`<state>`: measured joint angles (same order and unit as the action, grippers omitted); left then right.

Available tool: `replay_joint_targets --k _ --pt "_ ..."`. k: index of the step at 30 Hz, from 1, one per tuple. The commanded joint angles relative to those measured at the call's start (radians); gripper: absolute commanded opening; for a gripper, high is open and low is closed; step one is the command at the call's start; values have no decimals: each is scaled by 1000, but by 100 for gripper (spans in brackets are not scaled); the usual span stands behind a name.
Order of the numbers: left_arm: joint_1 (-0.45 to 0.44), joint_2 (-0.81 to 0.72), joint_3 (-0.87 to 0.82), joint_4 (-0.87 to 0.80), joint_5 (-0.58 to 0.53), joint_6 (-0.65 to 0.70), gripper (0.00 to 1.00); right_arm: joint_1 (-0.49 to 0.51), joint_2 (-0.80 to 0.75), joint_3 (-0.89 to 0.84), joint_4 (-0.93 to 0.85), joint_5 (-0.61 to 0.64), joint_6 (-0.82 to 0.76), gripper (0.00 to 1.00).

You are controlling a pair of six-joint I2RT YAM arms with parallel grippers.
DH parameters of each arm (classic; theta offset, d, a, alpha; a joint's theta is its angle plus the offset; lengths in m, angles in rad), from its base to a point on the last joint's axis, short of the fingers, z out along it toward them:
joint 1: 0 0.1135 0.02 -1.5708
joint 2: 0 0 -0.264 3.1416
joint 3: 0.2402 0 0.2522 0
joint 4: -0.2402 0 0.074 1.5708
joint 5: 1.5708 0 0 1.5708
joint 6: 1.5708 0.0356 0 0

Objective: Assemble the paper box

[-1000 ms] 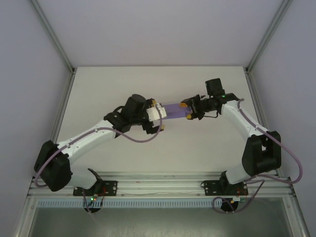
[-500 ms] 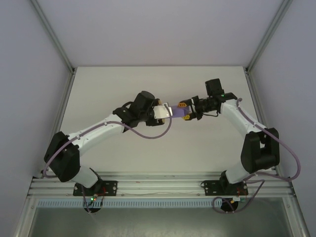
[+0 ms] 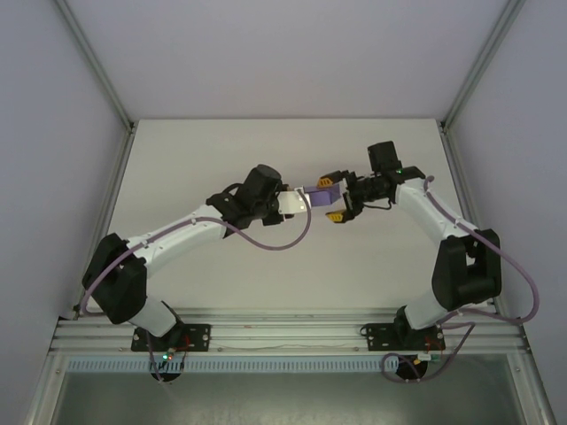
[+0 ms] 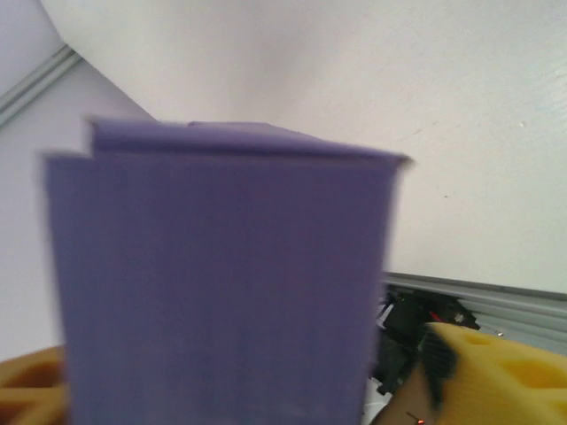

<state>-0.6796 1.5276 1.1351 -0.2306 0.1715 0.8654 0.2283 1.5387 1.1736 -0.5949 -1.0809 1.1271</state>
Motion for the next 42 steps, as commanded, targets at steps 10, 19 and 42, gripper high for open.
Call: replay_joint_targets --k 10,19,42 --pt "55 97 132 -407 122 94 26 -70 -344 6 -12 752 -840 100" --pt "106 240 312 -643 227 60 27 -69 -526 -276 399 415 -1026 100" --pt "104 416 481 -810 215 18 29 159 -52 14 -112 424 -1469 46"
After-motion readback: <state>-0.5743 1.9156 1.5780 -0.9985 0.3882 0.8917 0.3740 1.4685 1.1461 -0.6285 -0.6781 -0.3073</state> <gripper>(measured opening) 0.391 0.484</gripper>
